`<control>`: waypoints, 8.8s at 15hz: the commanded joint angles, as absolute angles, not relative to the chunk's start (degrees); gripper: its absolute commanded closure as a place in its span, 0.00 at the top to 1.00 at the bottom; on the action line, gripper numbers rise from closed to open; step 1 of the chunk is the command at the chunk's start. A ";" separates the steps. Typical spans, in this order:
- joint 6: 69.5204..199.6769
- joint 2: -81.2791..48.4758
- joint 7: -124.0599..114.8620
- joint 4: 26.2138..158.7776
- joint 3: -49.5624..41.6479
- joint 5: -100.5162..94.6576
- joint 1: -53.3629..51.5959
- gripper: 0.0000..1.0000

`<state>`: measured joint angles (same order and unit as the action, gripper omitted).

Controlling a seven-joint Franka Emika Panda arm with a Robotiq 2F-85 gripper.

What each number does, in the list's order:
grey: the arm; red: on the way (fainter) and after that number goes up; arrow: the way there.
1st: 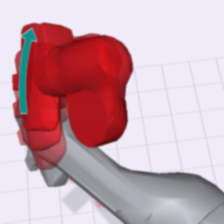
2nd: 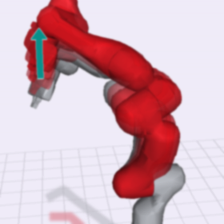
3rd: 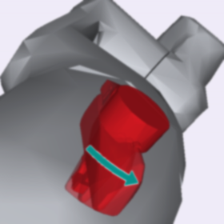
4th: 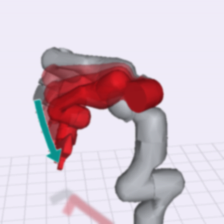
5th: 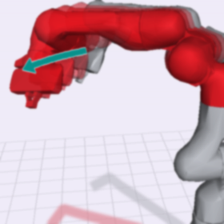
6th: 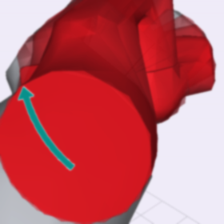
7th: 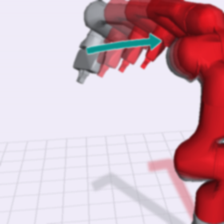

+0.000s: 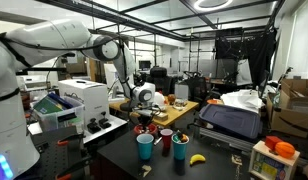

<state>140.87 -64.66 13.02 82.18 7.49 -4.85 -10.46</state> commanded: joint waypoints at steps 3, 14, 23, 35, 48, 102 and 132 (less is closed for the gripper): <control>139.10 -56.22 12.42 91.98 9.12 -4.25 -8.88 0.00; 154.75 -42.39 -4.50 117.63 7.77 1.42 -9.82 0.00; 173.97 -23.56 -7.44 144.87 2.02 0.52 -10.86 0.00; 183.44 -18.45 -8.63 155.54 -22.58 -4.20 -29.54 0.00; 190.85 -24.52 -2.69 153.60 -23.96 -1.10 -33.78 0.00; 166.40 -70.60 5.26 81.99 10.18 -3.88 -10.39 1.00; 169.99 -60.20 3.30 104.71 10.46 -2.39 -6.21 1.00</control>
<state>171.35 -61.87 3.23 102.71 11.11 -2.56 -5.69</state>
